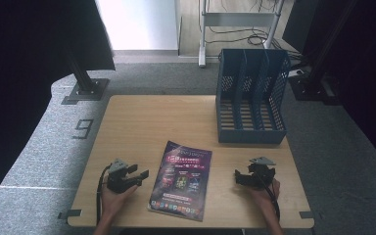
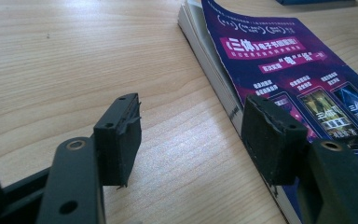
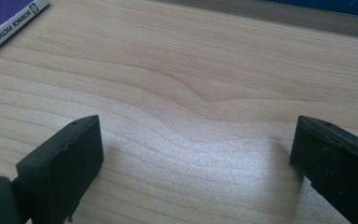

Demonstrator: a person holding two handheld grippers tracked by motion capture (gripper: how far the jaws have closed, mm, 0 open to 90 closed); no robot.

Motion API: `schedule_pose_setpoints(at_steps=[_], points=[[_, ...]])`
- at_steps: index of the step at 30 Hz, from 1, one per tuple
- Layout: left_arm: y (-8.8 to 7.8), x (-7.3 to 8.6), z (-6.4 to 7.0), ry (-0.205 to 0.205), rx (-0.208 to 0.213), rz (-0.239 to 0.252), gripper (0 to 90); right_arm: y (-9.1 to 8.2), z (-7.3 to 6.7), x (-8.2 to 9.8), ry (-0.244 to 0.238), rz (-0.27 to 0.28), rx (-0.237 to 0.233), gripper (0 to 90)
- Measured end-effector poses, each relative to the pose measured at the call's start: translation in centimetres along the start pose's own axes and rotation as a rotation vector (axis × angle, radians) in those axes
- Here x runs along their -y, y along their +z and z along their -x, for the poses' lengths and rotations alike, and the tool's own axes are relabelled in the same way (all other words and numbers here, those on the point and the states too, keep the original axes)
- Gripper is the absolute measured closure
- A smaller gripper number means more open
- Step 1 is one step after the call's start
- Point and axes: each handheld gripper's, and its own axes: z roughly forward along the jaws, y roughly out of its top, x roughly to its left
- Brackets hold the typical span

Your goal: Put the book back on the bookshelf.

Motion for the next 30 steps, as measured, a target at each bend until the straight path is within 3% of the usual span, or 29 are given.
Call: schedule_pose_setpoints(at_steps=[10,14,19,30], points=[[-0.1,-0.2,0.4,0.003,0.000,0.001,33.5,-0.3,0.3,0.1,0.008,0.026,0.003,11.7],[0.1,-0.3,0.3,0.000,0.002,0.001,32.9,-0.5,0.6,0.1,0.035,0.036,-0.012,12.4],[0.2,-0.3,0.1,-0.002,-0.002,0.007,33.1,-0.9,0.7,0.2,0.036,0.060,-0.002,12.6],[0.3,-0.6,0.4,0.009,0.005,0.022,33.7,-2.6,-0.6,-0.5,0.049,0.149,-0.042,13.8]])
